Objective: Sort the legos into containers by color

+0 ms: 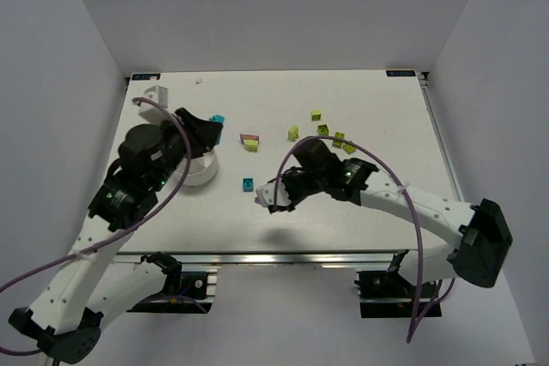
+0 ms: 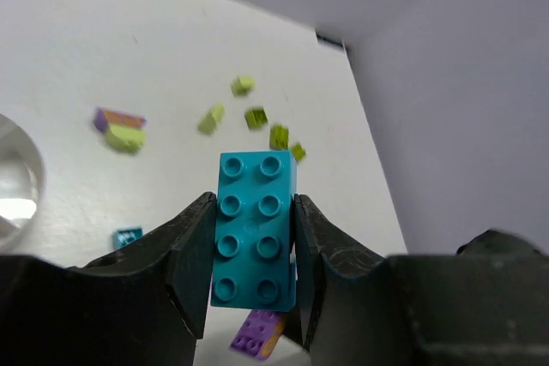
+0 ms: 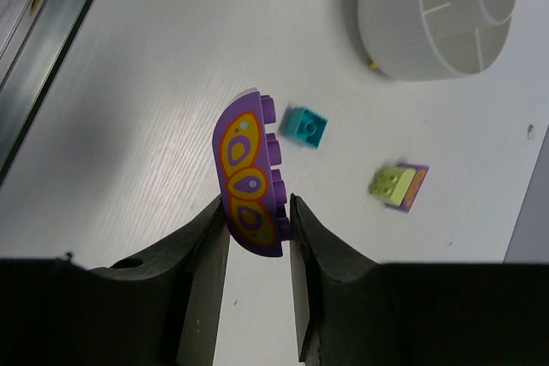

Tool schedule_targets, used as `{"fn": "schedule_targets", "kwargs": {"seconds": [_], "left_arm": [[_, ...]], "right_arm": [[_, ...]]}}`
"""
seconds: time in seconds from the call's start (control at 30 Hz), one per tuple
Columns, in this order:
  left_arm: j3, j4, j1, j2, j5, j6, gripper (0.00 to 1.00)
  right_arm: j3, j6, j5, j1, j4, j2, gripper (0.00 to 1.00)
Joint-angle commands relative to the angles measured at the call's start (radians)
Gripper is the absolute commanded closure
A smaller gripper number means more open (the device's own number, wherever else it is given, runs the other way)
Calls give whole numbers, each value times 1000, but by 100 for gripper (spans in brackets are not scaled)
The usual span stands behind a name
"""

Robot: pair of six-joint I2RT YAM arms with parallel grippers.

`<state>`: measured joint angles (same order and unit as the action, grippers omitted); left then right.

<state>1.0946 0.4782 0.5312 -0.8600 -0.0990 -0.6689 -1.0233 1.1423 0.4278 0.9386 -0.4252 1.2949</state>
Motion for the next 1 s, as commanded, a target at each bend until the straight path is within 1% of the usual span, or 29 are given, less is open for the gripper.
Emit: {"fn": "schedule_targets", "kwargs": {"seconds": [0.0, 0.03, 0.07, 0.1, 0.13, 0.17, 0.2, 0.23, 0.27, 0.3, 0.4, 0.43, 0.5, 0.63, 0.97], "left_arm": [[94, 178, -4, 50, -249, 37, 95], [123, 186, -4, 56, -272, 34, 95], [131, 197, -4, 71, -309, 29, 95], [137, 200, -4, 79, -324, 25, 95], [145, 201, -4, 87, -335, 22, 95], [145, 198, -4, 95, -349, 22, 95], [146, 198, -4, 108, -355, 22, 95], [146, 201, -4, 113, -361, 20, 94], [148, 206, -4, 116, -370, 19, 94], [146, 207, -4, 127, -375, 19, 94], [134, 215, -4, 144, -384, 14, 94], [131, 217, -4, 156, -387, 12, 94], [120, 224, -4, 168, -393, 6, 94], [100, 232, -4, 206, -401, -15, 94], [96, 240, -2, 239, -430, -29, 94]], "right_arm": [[-135, -110, -90, 75, 135, 90, 100], [-162, -136, -137, 92, 169, 154, 100], [-214, -206, -168, 107, 196, 187, 100], [-248, -226, -193, 133, 210, 222, 100], [-285, -240, -201, 141, 201, 295, 100], [-326, -283, -207, 153, 194, 331, 100], [-412, -315, -222, 160, 189, 371, 100], [-457, -344, -272, 166, 184, 444, 100], [-501, -364, -287, 176, 171, 480, 100], [-591, -390, -288, 177, 157, 547, 100], [-687, -462, -325, 180, 169, 644, 100], [-739, -473, -358, 181, 178, 665, 100], [-782, -477, -370, 181, 186, 720, 100], [-860, -480, -360, 183, 194, 780, 100], [-943, -480, -359, 187, 212, 882, 100]]}}
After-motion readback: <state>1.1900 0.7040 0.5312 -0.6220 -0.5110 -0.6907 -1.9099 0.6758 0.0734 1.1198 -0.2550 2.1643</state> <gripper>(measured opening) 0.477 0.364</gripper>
